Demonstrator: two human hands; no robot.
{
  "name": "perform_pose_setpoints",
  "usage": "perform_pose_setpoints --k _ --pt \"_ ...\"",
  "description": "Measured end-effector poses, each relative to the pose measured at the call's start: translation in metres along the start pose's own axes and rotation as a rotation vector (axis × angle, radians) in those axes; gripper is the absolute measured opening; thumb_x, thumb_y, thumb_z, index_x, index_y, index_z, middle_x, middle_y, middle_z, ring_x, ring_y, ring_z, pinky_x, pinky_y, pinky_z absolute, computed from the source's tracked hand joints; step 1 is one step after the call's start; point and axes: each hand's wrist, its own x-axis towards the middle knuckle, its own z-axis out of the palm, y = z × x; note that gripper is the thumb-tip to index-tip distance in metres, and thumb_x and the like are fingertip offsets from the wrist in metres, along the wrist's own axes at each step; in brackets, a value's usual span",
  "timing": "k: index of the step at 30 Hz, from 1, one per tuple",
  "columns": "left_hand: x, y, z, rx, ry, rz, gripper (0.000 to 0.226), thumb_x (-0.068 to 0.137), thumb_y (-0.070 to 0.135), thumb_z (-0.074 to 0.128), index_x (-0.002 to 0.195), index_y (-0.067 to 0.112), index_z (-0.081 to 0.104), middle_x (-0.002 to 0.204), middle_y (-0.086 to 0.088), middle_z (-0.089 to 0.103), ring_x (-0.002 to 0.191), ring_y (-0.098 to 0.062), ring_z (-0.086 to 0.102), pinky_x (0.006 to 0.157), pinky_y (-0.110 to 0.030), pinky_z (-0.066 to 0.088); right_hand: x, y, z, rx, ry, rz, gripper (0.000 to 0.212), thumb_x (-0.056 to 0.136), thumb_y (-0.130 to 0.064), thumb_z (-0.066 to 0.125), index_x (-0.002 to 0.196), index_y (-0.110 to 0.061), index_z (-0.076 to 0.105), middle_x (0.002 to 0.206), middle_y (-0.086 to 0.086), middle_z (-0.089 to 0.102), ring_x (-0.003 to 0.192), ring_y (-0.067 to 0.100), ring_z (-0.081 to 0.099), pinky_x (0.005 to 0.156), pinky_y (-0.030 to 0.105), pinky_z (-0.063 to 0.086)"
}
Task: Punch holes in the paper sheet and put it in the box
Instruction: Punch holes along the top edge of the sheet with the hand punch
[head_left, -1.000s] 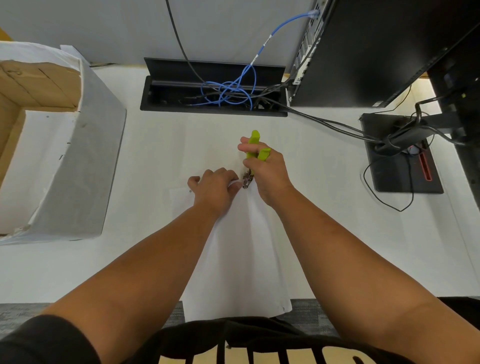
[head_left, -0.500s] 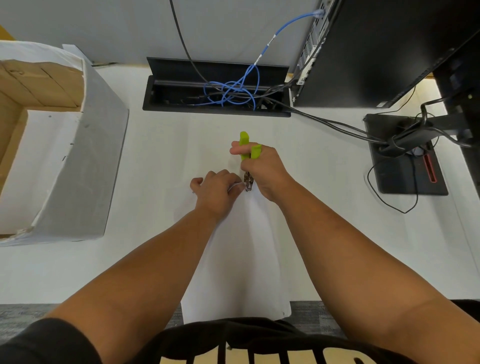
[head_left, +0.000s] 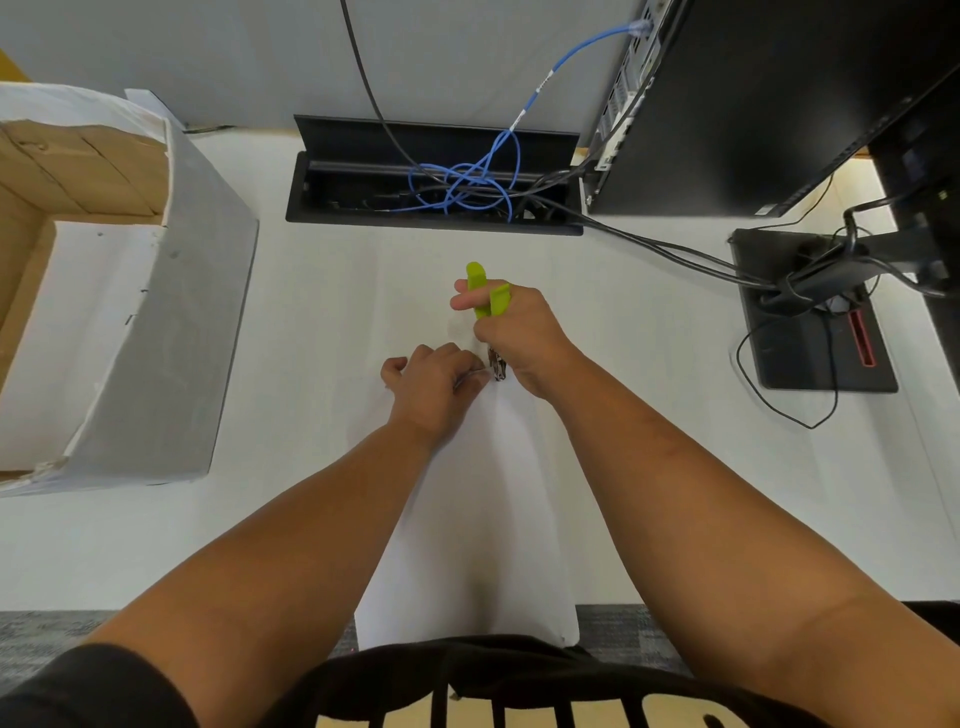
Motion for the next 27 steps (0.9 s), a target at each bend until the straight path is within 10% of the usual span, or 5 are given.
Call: perform_pose_setpoints --k 9,13,27 --pt "0.006 0.001 -0.005 0.069 -0.068 -0.019 0.02 0.095 0.043 0.048 0.091 0.034 0.065 0.089 0.014 0.059 0.094 -0.014 0.048 0.092 -0.043 0.021 0.009 -0.002 -0.021 -0.617 0.219 -0.016 0.03 0.09 -0.003 0.051 0.118 -0.001 0.064 0.124 0.012 0.06 0.113 0.026 0.059 0.077 0.012 0.035" --pt "0.008 0.002 -0.008 0.046 -0.073 -0.046 0.019 0.093 0.046 0.049 0.092 0.036 0.065 0.093 0.015 0.061 0.095 -0.012 0.049 0.087 -0.037 0.018 0.004 0.023 -0.034 -0.903 0.211 0.113 0.036 0.097 -0.022 0.048 0.126 0.0 0.051 0.128 0.019 0.041 0.111 0.039 0.054 0.089 0.035 0.047" --pt "0.004 0.001 -0.021 -0.023 -0.069 -0.06 0.014 0.093 0.047 0.05 0.085 0.041 0.06 0.095 0.014 0.063 0.095 -0.01 0.053 0.087 -0.037 0.021 -0.019 0.045 -0.055 -1.071 0.392 0.249 0.05 0.092 -0.026 0.055 0.138 -0.009 0.041 0.139 0.009 0.03 0.121 0.032 0.036 0.093 0.038 0.038"
